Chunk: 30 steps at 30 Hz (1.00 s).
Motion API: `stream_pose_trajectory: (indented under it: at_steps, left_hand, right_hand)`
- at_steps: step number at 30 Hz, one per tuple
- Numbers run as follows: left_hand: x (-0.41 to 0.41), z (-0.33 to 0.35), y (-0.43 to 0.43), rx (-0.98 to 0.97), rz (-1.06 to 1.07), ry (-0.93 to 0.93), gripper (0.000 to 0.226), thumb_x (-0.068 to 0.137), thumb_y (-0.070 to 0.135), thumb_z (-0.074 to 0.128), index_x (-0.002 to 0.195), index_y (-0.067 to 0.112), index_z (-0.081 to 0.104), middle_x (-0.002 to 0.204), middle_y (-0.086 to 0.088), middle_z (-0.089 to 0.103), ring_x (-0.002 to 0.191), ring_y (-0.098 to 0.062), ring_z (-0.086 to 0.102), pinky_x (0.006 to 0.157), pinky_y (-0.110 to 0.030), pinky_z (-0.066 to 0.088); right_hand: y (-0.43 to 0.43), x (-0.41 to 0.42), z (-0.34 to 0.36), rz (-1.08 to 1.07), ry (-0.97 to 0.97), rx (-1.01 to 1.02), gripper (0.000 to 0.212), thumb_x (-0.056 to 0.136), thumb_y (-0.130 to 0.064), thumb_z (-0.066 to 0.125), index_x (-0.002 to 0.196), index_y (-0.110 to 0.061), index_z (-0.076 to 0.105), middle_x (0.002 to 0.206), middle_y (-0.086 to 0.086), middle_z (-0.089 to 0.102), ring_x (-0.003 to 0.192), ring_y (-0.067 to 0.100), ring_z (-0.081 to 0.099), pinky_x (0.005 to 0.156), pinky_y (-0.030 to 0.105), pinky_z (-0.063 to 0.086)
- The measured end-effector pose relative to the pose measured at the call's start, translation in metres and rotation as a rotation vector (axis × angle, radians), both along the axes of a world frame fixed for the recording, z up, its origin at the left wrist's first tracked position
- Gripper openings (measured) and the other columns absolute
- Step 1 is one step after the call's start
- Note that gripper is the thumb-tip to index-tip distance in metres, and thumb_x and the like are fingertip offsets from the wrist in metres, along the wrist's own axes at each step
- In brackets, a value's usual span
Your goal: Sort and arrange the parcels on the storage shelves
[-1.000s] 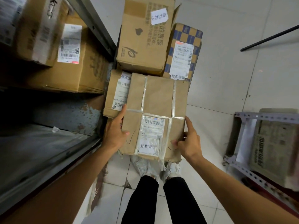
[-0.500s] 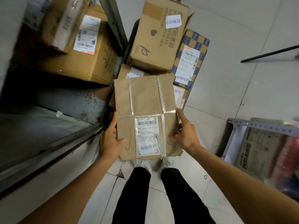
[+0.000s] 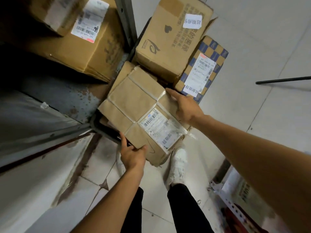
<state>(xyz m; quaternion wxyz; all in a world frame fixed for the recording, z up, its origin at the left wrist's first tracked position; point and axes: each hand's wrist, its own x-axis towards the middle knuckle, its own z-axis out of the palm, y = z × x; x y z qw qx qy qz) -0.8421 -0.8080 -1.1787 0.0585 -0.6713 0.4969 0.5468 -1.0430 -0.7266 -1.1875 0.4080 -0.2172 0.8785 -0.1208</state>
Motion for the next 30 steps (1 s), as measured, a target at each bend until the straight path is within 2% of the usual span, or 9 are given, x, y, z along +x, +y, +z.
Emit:
stream_pose_trajectory:
  at_steps: [4, 9, 12, 15, 18, 22, 25, 27, 30]
  left_hand:
    - [-0.014, -0.005, 0.007, -0.02, 0.029, 0.042, 0.102, 0.075, -0.008, 0.074, 0.153, 0.026, 0.02, 0.071, 0.026, 0.056, 0.089, -0.009, 0.061, 0.101, -0.039, 0.048]
    - [-0.03, -0.002, 0.012, 0.01, 0.066, 0.014, 0.098, 0.081, -0.003, 0.07, 0.153, 0.033, 0.014, 0.087, 0.005, 0.068, 0.086, -0.01, 0.061, 0.092, -0.024, 0.047]
    - [-0.035, -0.007, 0.014, 0.065, 0.124, 0.024, 0.1, 0.082, -0.006, 0.067, 0.153, 0.036, 0.011, 0.099, 0.003, 0.065, 0.093, -0.014, 0.059, 0.071, -0.012, 0.048]
    - [-0.039, -0.009, 0.021, 0.114, 0.133, 0.044, 0.103, 0.082, -0.004, 0.069, 0.153, 0.04, 0.008, 0.116, 0.001, 0.062, 0.11, -0.019, 0.056, 0.094, -0.028, 0.045]
    - [-0.045, -0.016, 0.022, 0.126, 0.095, 0.017, 0.109, 0.078, 0.002, 0.074, 0.15, 0.045, 0.004, 0.151, -0.003, 0.036, 0.129, -0.028, 0.044, 0.104, -0.036, 0.04]
    - [-0.043, -0.019, 0.005, 0.162, -0.093, -0.053, 0.12, 0.052, 0.024, 0.079, 0.149, 0.041, 0.01, 0.147, -0.009, 0.04, 0.123, -0.034, 0.051, 0.099, -0.048, 0.049]
    - [-0.05, 0.006, -0.012, 0.069, -0.296, -0.169, 0.108, 0.066, 0.023, 0.083, 0.152, 0.018, 0.016, 0.145, -0.016, 0.042, 0.128, -0.036, 0.046, 0.105, -0.046, 0.043]
    - [-0.06, 0.028, -0.024, -0.014, -0.517, -0.24, 0.112, 0.07, 0.028, 0.082, 0.153, 0.016, 0.008, 0.153, -0.016, 0.029, 0.137, -0.037, 0.034, 0.11, -0.047, 0.036]
    - [-0.077, 0.066, -0.038, -0.115, -0.844, -0.229, 0.097, 0.068, 0.035, 0.081, 0.147, 0.018, 0.028, 0.144, -0.012, 0.039, 0.131, -0.035, 0.04, 0.105, -0.048, 0.039]
  right_hand:
    - [0.005, -0.005, -0.011, 0.032, 0.061, 0.0, 0.066, 0.093, -0.002, 0.047, 0.15, -0.027, 0.026, 0.134, 0.017, 0.047, 0.118, 0.037, 0.05, 0.098, 0.044, 0.045]
    - [0.014, 0.0, -0.003, 0.146, 0.022, 0.078, 0.061, 0.086, 0.0, 0.057, 0.139, -0.021, 0.038, 0.136, 0.012, 0.043, 0.121, 0.032, 0.046, 0.095, 0.036, 0.043]
    - [0.017, 0.008, 0.005, 0.138, 0.039, 0.102, 0.066, 0.085, -0.001, 0.057, 0.144, -0.021, 0.034, 0.142, 0.012, 0.037, 0.128, 0.033, 0.04, 0.101, 0.04, 0.041]
    - [0.02, 0.021, 0.012, 0.113, 0.021, 0.151, 0.07, 0.085, 0.003, 0.055, 0.148, -0.014, 0.028, 0.147, 0.013, 0.032, 0.134, 0.032, 0.033, 0.106, 0.039, 0.039]
    - [0.023, 0.03, 0.014, 0.137, -0.001, 0.155, 0.074, 0.084, 0.0, 0.058, 0.149, -0.012, 0.024, 0.149, 0.012, 0.03, 0.135, 0.03, 0.031, 0.105, 0.039, 0.04]
    - [0.026, 0.028, 0.019, 0.17, 0.007, 0.157, 0.071, 0.089, -0.006, 0.057, 0.15, -0.016, 0.023, 0.147, 0.011, 0.035, 0.131, 0.03, 0.037, 0.101, 0.039, 0.044]
    - [0.028, 0.024, 0.031, 0.187, 0.013, 0.179, 0.071, 0.091, -0.013, 0.059, 0.151, -0.017, 0.022, 0.144, 0.01, 0.039, 0.128, 0.029, 0.041, 0.097, 0.039, 0.046]
    - [0.028, 0.022, 0.044, 0.209, 0.019, 0.19, 0.074, 0.09, -0.016, 0.062, 0.152, -0.016, 0.02, 0.143, 0.011, 0.041, 0.128, 0.03, 0.041, 0.096, 0.04, 0.046]
    - [0.026, 0.018, 0.071, 0.23, 0.028, 0.197, 0.076, 0.089, -0.021, 0.065, 0.152, -0.015, 0.021, 0.14, 0.012, 0.043, 0.127, 0.031, 0.043, 0.097, 0.04, 0.046]
